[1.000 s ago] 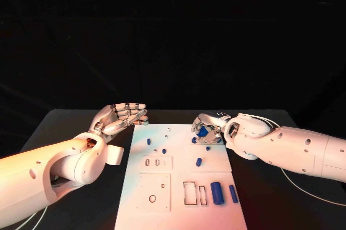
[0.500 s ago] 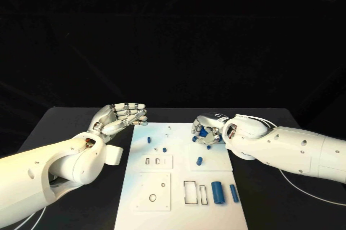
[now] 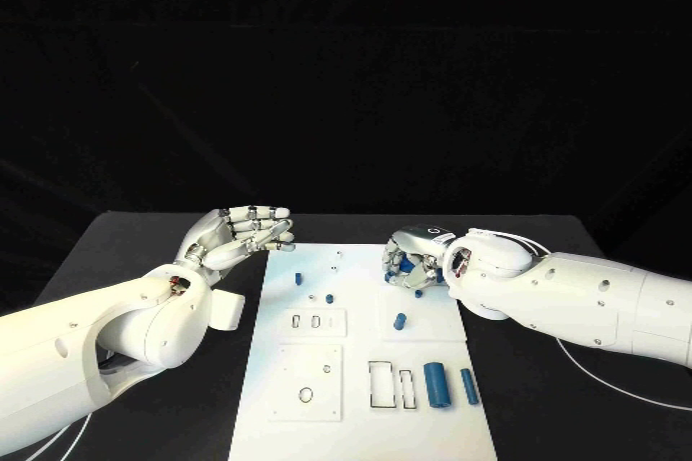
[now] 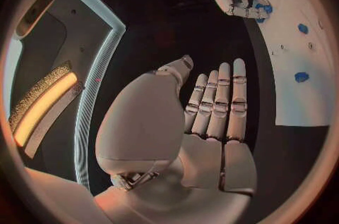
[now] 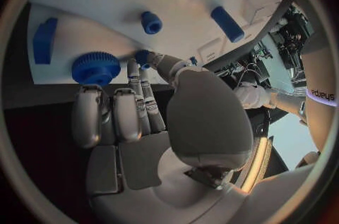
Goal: Assemble the parts on the task board
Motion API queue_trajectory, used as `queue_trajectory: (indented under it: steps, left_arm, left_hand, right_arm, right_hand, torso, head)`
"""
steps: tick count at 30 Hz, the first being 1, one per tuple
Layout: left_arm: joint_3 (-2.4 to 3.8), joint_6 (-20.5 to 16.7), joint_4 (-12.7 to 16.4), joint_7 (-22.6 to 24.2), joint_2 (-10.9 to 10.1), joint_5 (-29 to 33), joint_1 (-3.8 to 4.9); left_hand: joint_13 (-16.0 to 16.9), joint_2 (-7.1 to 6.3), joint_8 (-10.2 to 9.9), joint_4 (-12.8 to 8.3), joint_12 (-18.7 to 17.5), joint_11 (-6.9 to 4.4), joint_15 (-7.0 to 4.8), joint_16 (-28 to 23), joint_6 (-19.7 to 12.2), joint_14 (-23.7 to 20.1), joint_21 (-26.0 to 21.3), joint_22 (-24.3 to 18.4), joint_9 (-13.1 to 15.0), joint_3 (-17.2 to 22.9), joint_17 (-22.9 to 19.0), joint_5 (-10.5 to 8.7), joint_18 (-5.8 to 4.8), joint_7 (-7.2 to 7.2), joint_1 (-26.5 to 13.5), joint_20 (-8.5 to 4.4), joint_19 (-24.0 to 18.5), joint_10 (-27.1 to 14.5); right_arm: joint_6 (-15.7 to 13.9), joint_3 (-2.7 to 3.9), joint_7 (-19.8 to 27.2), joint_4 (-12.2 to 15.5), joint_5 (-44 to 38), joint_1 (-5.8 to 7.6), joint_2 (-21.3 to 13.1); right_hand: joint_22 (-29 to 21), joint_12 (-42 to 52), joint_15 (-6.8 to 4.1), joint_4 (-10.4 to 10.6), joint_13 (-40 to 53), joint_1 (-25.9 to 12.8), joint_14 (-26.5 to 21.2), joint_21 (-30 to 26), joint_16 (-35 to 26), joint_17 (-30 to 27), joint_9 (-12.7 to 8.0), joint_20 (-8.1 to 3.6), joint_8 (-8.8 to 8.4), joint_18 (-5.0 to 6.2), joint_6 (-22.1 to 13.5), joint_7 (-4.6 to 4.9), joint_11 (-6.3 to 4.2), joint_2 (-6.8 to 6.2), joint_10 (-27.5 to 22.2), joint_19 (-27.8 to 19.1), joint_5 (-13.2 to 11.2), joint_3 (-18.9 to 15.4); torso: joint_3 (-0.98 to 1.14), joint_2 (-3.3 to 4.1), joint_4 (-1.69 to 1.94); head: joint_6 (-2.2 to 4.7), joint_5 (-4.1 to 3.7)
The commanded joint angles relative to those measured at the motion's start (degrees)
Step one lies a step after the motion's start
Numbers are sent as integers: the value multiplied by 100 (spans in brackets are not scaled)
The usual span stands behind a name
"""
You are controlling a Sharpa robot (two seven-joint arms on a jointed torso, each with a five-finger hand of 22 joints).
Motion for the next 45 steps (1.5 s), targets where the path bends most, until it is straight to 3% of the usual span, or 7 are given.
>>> queue_trajectory:
  steps: [1,7,26,36,45]
  left_arm:
    - [4,124,5,1,10,-26,10]
    - [4,137,4,-15,7,-25,10]
    - [4,143,-47,-30,17,-25,10]
    - [4,149,-44,-32,25,-25,11]
    - [5,158,-38,-38,43,-25,12]
  left_hand:
    - [-6,-15,13,0,-33,18,18,0,-4,-36,25,8,10,31,8,-33,46,118,-45,-7,27,19]
    - [-6,-14,13,-1,-34,18,19,0,-5,-38,29,10,10,33,9,-34,46,118,-46,-7,26,18]
    - [-6,-14,13,-5,-38,19,19,-2,-6,-43,38,16,11,36,14,-36,45,119,-48,-8,21,18]
    - [-6,-14,13,-5,-38,19,19,-2,-6,-43,38,16,11,36,14,-36,45,119,-48,-8,21,18]
    - [-6,-14,13,-5,-38,19,19,-2,-6,-43,38,16,11,36,14,-36,45,119,-48,-8,21,18]
  right_arm:
    - [18,1,-9,-15,-32,-6,18]
    - [-238,1,-76,-16,-40,-9,43]
    - [-1258,15,-416,52,-190,23,313]
    - [-1484,29,-526,-283,-241,42,709]
    - [-1433,33,-488,-614,-236,41,1022]
  right_hand:
    - [50,19,-60,-11,8,8,247,39,53,15,40,-31,48,-80,65,-6,-16,80,69,43,-59,73]
    - [143,13,-97,-62,13,83,243,95,98,29,146,-65,141,-93,132,-51,-62,172,186,64,-174,233]
    - [565,-24,-99,-167,13,112,241,364,130,26,239,-77,194,-181,115,-36,-60,169,228,301,-98,338]
    - [587,-27,-99,-171,14,107,243,378,137,33,247,-77,198,-185,114,-36,-60,168,232,313,-87,345]
    - [624,-31,-99,-173,14,97,247,402,151,50,256,-77,202,-193,110,-36,-59,168,236,334,-78,352]
  torso:
    - [-4,12,7]
    - [-10,18,13]
    - [-28,30,45]
    - [-34,46,44]
    - [-36,58,70]
  head:
    - [5,-15]
    - [8,-23]
    - [83,-16]
    - [100,8]
    - [81,13]
